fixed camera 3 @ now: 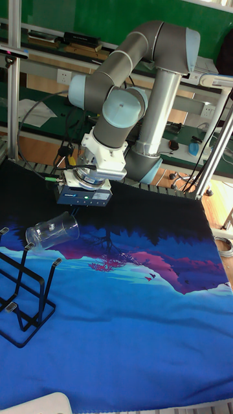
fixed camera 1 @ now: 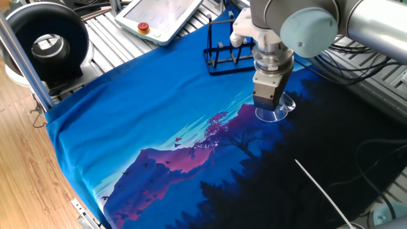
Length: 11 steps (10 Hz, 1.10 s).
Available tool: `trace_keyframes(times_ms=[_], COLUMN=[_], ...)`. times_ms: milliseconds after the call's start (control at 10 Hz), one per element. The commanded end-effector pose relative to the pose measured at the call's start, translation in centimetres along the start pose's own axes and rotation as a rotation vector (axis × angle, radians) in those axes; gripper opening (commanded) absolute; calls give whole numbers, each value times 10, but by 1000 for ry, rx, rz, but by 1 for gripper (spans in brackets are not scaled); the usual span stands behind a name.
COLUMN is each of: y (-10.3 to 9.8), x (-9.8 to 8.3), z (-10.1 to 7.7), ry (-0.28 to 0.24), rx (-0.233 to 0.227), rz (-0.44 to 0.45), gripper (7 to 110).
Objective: Put the cup on the cup rack
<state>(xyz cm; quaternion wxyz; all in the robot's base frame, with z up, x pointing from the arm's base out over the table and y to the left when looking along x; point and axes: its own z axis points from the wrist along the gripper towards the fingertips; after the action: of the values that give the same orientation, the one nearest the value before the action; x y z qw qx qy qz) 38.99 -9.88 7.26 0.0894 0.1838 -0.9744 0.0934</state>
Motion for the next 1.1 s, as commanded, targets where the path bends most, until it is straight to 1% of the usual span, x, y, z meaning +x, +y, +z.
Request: trace_keyframes(times_ms=[0,200,300,400,500,700,900,1000], y=[11,19,26,33,36,34,30,26], x=[-4,-4,0,1,0,2,6,5], z=[0,-7,-13,-16,-14,-5,-5,-6], ry=[-3,7,18,19,17,18,20,13], rx=[-26,-35,-53,-56,-55,-41,-35,-29], rz=[5,8,6,14,15,20,15,13], gripper=[7,7,7,7,7,7,7,7])
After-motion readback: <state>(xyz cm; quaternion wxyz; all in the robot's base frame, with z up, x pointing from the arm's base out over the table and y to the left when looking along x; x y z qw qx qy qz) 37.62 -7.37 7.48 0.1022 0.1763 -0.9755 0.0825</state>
